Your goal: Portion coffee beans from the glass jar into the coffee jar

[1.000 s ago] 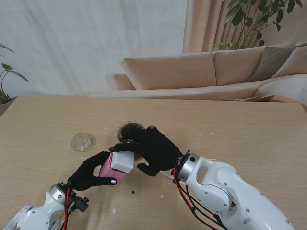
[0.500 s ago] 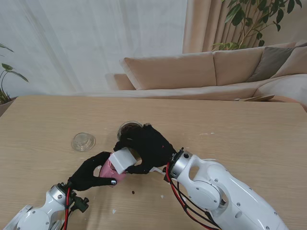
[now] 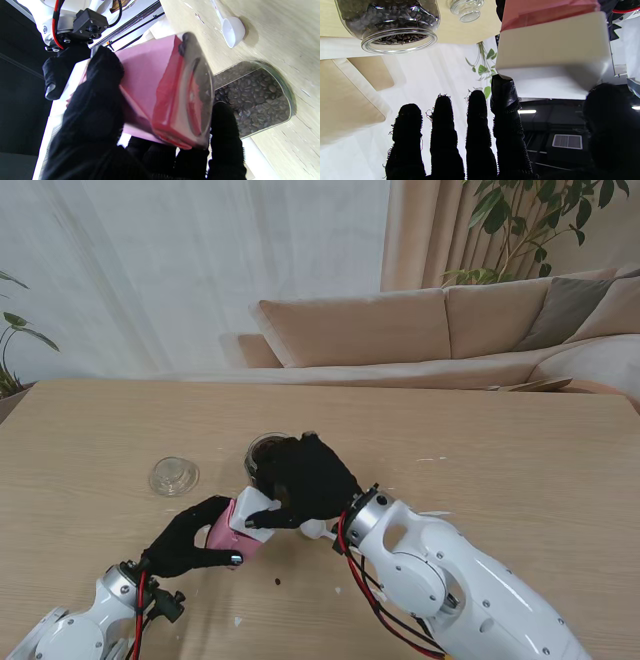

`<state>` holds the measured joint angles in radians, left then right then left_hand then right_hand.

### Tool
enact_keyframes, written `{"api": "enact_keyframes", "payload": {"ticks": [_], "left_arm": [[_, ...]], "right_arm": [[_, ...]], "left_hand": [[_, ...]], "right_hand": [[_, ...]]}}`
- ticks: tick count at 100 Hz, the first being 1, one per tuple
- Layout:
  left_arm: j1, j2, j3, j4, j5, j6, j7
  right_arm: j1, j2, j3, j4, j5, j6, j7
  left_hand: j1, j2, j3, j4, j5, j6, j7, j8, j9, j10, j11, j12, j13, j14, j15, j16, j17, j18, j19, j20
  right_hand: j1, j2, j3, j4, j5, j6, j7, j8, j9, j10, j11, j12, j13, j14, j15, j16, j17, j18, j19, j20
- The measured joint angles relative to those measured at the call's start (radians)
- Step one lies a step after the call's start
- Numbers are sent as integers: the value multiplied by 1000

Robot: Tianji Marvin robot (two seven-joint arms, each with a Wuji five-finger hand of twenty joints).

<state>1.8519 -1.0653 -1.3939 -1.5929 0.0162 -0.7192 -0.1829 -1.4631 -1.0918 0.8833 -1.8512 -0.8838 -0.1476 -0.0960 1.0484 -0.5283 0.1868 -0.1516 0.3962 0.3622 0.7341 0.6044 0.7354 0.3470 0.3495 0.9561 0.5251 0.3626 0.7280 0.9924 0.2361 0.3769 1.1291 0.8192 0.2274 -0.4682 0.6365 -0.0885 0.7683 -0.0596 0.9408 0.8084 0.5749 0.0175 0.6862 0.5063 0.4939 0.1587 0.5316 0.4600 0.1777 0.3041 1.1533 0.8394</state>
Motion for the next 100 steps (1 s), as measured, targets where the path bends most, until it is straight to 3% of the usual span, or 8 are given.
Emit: {"api": "enact_keyframes", "payload": {"ticks": [14,21,33,39,45,56,64,100], "left_arm": [[-2,0,0,3,1,1,2],[-3,-1,0,3,1,2,3],[-4,-2,1,2,2,3,6],[-4,-2,1,2,3,4,6],[-4,-2,1,1,6,4,7],[-4,-2,1,1,6,4,7],[-3,-2,2,0,6,4,6],[-2,-1,2,-4,4,2,2]], "right_arm": [[-62,0,63,-53,1,-13,23],[-97,1,101,-74,0,-66,31],[-143,14,160,-115,-83,-152,76],[-155,26,170,-134,-119,-159,100],[-158,35,175,-141,-127,-171,111],[-155,45,174,-140,-149,-194,116],[-137,48,157,-123,-151,-205,109],[-44,41,59,-19,-121,-165,23]], "left_hand": [[0,0,0,0,0,0,0,0,0,0,0,0,0,0,0,0,0,0,0,0],[0,0,0,0,0,0,0,0,0,0,0,0,0,0,0,0,0,0,0,0],[0,0,0,0,0,0,0,0,0,0,0,0,0,0,0,0,0,0,0,0],[0,0,0,0,0,0,0,0,0,0,0,0,0,0,0,0,0,0,0,0],[0,0,0,0,0,0,0,0,0,0,0,0,0,0,0,0,0,0,0,0],[0,0,0,0,0,0,0,0,0,0,0,0,0,0,0,0,0,0,0,0],[0,0,0,0,0,0,0,0,0,0,0,0,0,0,0,0,0,0,0,0],[0,0,0,0,0,0,0,0,0,0,0,0,0,0,0,0,0,0,0,0]], "right_hand": [[22,55,-31,16,-234,0,-400,-203,-86,9,-100,-81,-40,1,-73,-13,-49,11,-63,-17],[152,62,-41,44,-322,-26,-493,-245,-131,9,-144,-108,-54,1,-111,-26,-63,11,-89,-27],[280,-4,123,217,-470,-102,-589,-280,-239,-11,-176,-154,-103,0,-156,-50,-79,10,-124,-47],[299,-59,260,256,-534,-135,-619,-280,-287,-27,-185,-171,-124,-2,-167,-58,-87,9,-144,-49],[328,-123,351,252,-576,-134,-646,-280,-325,-40,-192,-193,-136,-9,-172,-59,-89,6,-147,-50],[318,-195,355,121,-592,-132,-677,-252,-336,-51,-177,-206,-144,-9,-172,-61,-90,-3,-148,-51],[312,-209,327,74,-592,-132,-680,-240,-336,-55,-177,-209,-144,-9,-172,-68,-90,-4,-156,-51],[213,-165,205,51,-397,-143,-502,-139,-143,-67,-74,-123,-81,-10,-100,-49,-46,-14,-115,-47]]}}
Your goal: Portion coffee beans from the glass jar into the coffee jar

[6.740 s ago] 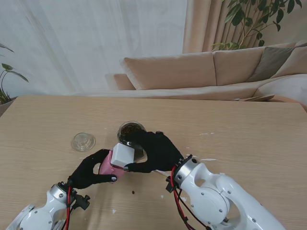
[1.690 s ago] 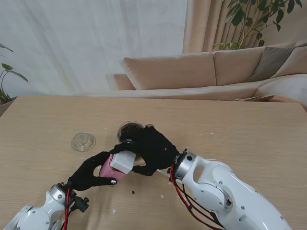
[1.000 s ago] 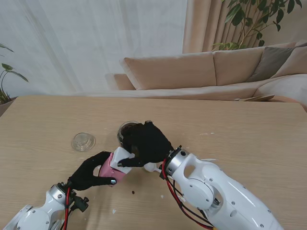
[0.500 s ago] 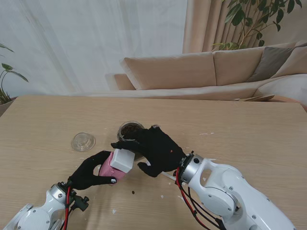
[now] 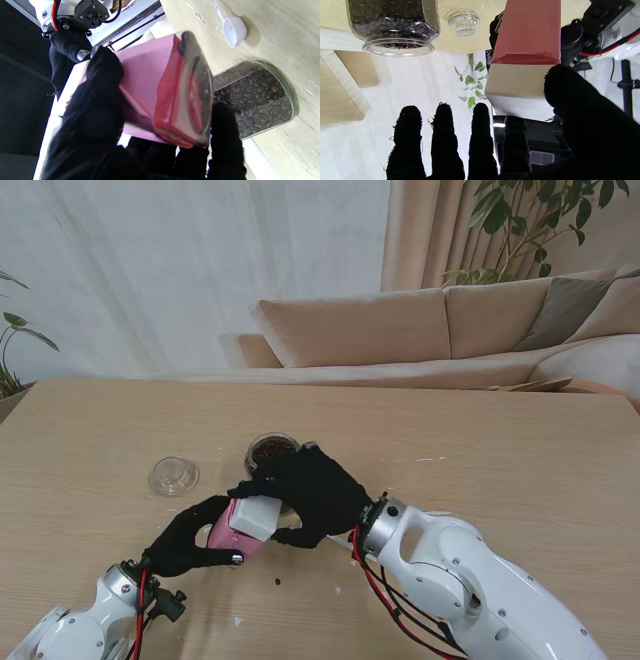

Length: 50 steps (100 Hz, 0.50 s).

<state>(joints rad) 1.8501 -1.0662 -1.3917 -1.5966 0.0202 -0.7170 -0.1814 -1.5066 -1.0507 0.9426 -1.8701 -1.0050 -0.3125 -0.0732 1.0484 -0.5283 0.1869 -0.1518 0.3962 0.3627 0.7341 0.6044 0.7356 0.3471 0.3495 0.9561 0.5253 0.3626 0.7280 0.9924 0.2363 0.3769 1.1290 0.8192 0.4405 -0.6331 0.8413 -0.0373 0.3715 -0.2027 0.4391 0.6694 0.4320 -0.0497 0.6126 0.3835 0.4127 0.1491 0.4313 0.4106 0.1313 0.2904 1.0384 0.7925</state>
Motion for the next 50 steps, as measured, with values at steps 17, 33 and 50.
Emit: {"api": "enact_keyframes", "payload": {"ticks": [17,33,50], "left_arm": [[0,0,-1,0,-1,2,2],[0,0,-2,0,-1,1,3],[0,-1,-2,0,0,0,5]], "right_arm": [[34,-17,-52,23,60,88,-27],[56,-33,-79,32,95,139,-33],[71,-42,-105,35,98,198,-51]], "left_hand": [[0,0,0,0,0,7,0,0,2,0,0,0,0,0,0,0,1,0,0,0],[0,0,0,-1,0,8,0,0,2,0,0,0,0,0,0,0,2,0,0,0],[0,0,0,-4,0,8,0,0,3,0,0,0,0,0,0,0,3,0,0,0]], "right_hand": [[-101,-9,-78,-42,167,123,171,81,115,30,84,97,48,0,67,37,24,1,62,13],[-152,-8,-146,-51,299,187,293,106,186,49,132,137,78,0,100,58,45,9,92,29],[-193,-8,-216,-52,440,220,377,106,289,53,169,165,130,4,139,71,76,12,127,45]]}}
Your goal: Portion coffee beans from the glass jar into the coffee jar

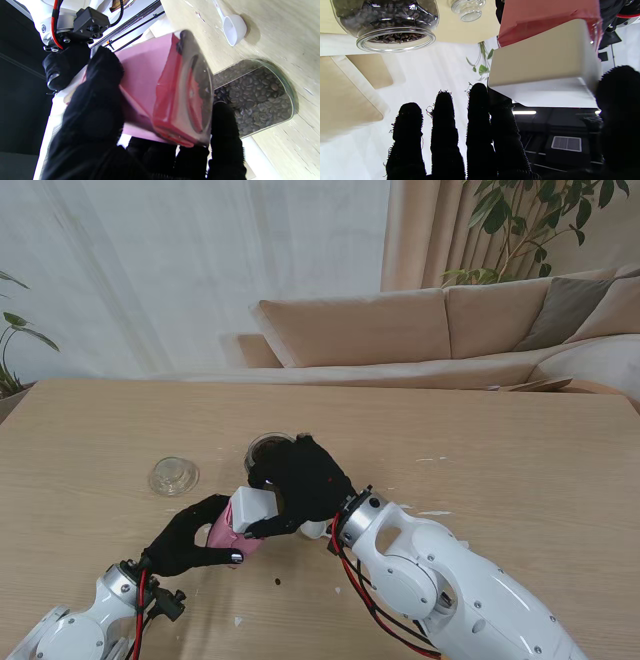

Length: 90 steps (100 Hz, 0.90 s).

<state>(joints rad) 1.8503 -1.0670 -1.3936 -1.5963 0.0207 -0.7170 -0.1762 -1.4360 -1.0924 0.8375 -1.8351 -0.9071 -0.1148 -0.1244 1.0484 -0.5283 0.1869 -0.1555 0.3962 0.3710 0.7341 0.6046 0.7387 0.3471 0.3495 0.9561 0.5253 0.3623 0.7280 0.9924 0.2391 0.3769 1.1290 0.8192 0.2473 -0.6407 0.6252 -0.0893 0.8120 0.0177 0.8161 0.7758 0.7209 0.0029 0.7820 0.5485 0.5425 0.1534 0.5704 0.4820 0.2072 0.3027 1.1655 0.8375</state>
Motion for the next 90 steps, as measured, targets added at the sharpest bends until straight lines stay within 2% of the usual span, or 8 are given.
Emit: {"api": "enact_keyframes", "payload": {"ticks": [32,48,60,64,66,67,79,90], "left_arm": [[1,-2,1,2,16,-3,19],[1,-2,2,2,17,-3,19],[1,-2,3,3,22,-4,25],[1,-2,3,3,23,-5,28],[1,-3,3,3,25,-5,30],[1,-3,4,3,25,-6,31],[0,-6,3,3,24,-6,36],[-2,-9,3,4,23,-8,39]], "right_arm": [[34,-12,-46,11,10,70,-15],[41,-17,-66,7,9,128,-17],[40,-19,-70,0,0,151,-13],[36,-19,-67,-5,2,151,-6],[33,-19,-63,-9,2,149,2],[31,-19,-60,-11,3,148,6],[-7,-15,-22,-55,13,138,70],[-33,-7,3,-81,59,100,98]], "left_hand": [[0,0,0,-5,0,7,0,0,1,-1,0,-1,0,0,0,0,0,0,0,0],[0,0,0,-5,0,17,0,0,1,-3,0,-1,0,-1,0,0,0,0,0,0],[0,0,0,-6,0,18,0,2,2,-5,0,-1,0,-1,0,0,0,0,0,0],[0,0,0,-7,0,18,0,9,2,-5,0,-1,0,-1,0,0,0,0,0,0],[0,0,0,-7,0,18,0,9,2,-5,0,-1,0,-1,0,0,1,0,0,0],[0,0,0,-9,0,18,0,9,2,-5,0,-1,0,-1,0,0,1,0,0,0],[0,0,0,-9,0,18,0,9,2,-5,0,0,0,-1,0,0,1,0,0,0],[0,0,0,-10,0,18,0,9,2,-5,0,0,0,-1,0,0,1,0,0,0]], "right_hand": [[-21,0,-62,-1,124,27,43,0,91,22,22,11,47,7,28,21,34,12,36,13],[-56,-1,-68,-1,173,31,83,0,133,31,27,15,75,33,56,26,47,31,47,15],[-64,-1,-68,-1,171,43,91,0,126,38,10,13,76,46,49,26,47,36,57,15],[-63,17,-59,-1,133,49,88,0,84,40,-30,-4,76,48,34,26,47,45,57,15],[-62,25,-51,-1,119,48,73,-8,72,40,-20,0,76,48,32,26,47,46,57,15],[-60,41,-43,0,87,46,36,-23,37,40,-53,-20,69,58,6,26,46,46,57,15],[-12,106,-10,4,-186,46,-303,-186,-112,68,-177,-103,30,72,-60,12,20,54,41,15],[73,118,5,24,-364,47,-473,-277,-214,99,-260,-195,-16,82,-129,-20,-9,59,4,15]]}}
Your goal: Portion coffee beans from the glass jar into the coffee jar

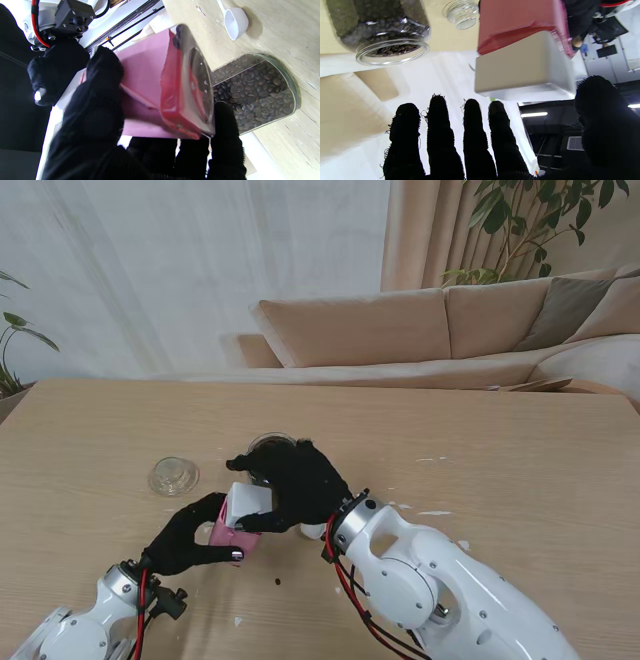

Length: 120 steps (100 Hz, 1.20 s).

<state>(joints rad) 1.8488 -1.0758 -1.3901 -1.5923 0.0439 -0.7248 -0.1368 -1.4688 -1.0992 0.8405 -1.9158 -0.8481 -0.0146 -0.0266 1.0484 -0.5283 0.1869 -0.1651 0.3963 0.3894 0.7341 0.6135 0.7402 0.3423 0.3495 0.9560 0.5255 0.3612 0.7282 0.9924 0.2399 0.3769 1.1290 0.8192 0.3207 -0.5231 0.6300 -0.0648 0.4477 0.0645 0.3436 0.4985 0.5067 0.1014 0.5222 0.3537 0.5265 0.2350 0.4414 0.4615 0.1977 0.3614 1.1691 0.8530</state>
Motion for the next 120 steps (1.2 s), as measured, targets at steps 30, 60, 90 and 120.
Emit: {"api": "enact_keyframes", "payload": {"ticks": [30,60,90,120], "left_arm": [[-1,0,3,2,-14,-9,-1],[0,0,6,8,-14,-18,2],[1,0,4,6,-15,-19,-6],[1,5,5,1,-38,-28,-34]], "right_arm": [[28,21,-25,2,81,-42,91],[55,1,-51,59,136,-46,37],[64,-12,-50,79,207,-72,18],[6,-13,8,24,201,-56,20]], "left_hand": [[0,0,0,0,0,0,0,2,0,0,0,0,0,0,0,0,0,0,0,0],[0,0,0,0,1,0,0,3,0,0,0,0,0,0,0,0,0,0,0,0],[8,0,0,0,0,-6,-10,-37,-1,0,-31,-15,-36,-18,-73,-116,-34,0,-78,-13],[-174,42,318,31,-99,-139,-226,-190,-341,-150,37,-508,-275,-109,-370,-382,-180,-15,-412,-103]], "right_hand": [[93,-45,115,27,-47,35,4,4,-46,10,95,6,-7,3,22,-1,29,-9,-3,16],[105,-149,213,15,65,24,236,178,176,-31,295,160,257,-24,288,113,262,-34,225,61],[210,-306,219,-112,113,1,474,-28,314,63,260,172,444,-45,412,147,473,-50,351,57],[237,-338,209,-146,132,-11,480,-48,325,74,258,174,453,-32,435,161,502,-50,353,56]]}}
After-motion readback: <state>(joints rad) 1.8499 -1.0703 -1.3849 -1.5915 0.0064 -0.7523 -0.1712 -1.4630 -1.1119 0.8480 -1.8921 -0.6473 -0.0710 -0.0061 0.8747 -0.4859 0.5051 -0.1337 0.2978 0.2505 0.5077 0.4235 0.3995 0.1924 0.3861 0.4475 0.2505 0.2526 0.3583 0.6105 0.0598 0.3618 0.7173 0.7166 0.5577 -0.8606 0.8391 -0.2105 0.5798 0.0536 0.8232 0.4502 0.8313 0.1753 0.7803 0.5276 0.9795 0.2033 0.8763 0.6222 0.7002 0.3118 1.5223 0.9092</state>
